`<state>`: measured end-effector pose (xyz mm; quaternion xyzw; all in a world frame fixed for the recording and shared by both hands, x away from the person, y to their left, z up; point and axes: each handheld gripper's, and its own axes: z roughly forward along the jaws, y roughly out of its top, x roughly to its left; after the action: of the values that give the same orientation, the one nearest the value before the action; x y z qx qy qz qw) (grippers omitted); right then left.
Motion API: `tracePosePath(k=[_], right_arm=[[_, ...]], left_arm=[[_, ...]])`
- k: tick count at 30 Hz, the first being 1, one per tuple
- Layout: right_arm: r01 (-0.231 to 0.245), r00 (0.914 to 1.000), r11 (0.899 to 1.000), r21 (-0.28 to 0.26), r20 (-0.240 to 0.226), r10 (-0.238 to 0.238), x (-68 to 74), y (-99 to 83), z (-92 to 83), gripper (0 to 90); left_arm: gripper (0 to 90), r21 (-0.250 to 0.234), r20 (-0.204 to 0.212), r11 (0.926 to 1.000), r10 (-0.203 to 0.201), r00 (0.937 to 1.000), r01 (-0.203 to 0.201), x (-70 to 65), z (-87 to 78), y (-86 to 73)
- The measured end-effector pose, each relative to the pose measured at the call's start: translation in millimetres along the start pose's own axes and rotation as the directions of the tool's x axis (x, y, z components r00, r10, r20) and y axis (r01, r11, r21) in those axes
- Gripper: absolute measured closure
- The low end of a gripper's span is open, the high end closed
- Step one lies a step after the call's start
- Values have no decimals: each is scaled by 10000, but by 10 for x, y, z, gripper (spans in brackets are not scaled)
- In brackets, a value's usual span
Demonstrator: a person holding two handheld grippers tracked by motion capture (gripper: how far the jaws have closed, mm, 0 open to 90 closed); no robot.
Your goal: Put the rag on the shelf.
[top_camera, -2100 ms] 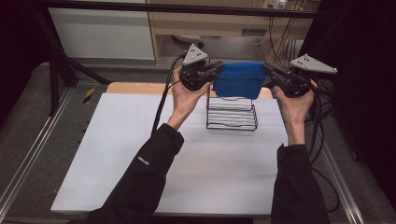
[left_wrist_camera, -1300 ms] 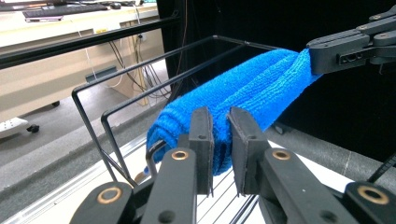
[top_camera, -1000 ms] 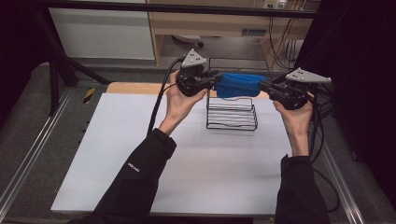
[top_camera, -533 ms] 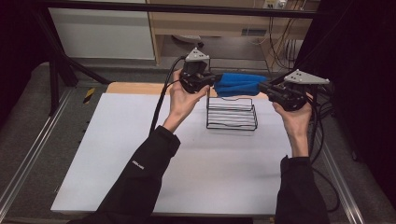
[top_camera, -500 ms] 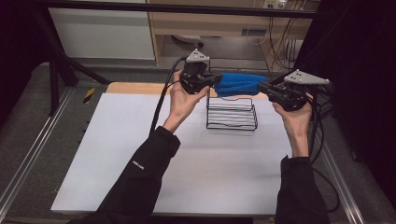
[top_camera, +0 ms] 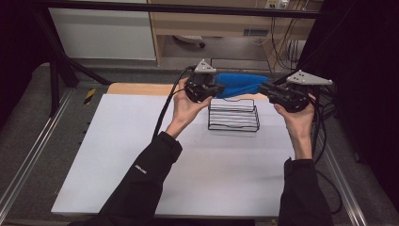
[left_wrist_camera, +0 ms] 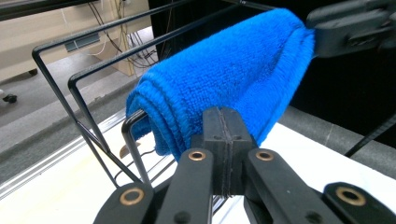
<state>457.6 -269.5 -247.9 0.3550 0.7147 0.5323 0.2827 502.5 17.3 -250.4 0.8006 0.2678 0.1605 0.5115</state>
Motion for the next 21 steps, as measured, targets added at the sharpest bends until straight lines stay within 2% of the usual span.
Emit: tracePosePath(k=[2, 5, 7, 8, 10, 11, 14, 16, 18, 21], right_arm=[[-125, 9999, 9998, -145, -83, 123, 6, 19, -6, 698], [-191, 9998, 9995, -246, -120, 188, 19, 36, 5, 689], [-300, 9993, 9994, -148, -249, 296, 24, 24, 26, 749], [-557, 9978, 9984, 28, -352, 558, 15, -17, 51, 823], [-682, 9971, 9976, 116, -338, 685, 4, -48, 66, 855], [-827, 9962, 9959, 352, -244, 836, -21, -118, 96, 894], [-892, 9959, 9948, 495, -75, 897, -39, -183, 120, 900], [-819, 9965, 9949, 595, 215, 808, -57, -234, 140, 900], [-739, 9962, 9954, 615, 496, 710, -76, -273, 162, 900], [-802, 9949, 9951, 583, 665, 763, -98, -315, 190, 900]], left_arm=[[898, 18, -36, 10000, 13, 10000, -13, 4, 18, -19], [898, 118, -82, 9999, 72, 9999, -71, 10, 40, -48], [898, 81, -126, 9999, 130, 9998, -129, 11, 46, -69], [898, 85, -125, 9999, 127, 9998, -126, 13, 47, -79], [897, 73, -154, 9999, 135, 9998, -134, 16, 53, -100], [897, 85, -150, 9999, 138, 9998, -136, 18, 56, -110], [897, 103, -184, 9998, 165, 9997, -163, 25, 72, -140], [897, 83, -160, 9999, 96, 9998, -95, 33, 89, -159], [897, 72, -133, 10000, 24, 9999, -23, 37, 111, -174], [896, 53, -104, 10000, 1, 9999, 0, 41, 136, -187]])
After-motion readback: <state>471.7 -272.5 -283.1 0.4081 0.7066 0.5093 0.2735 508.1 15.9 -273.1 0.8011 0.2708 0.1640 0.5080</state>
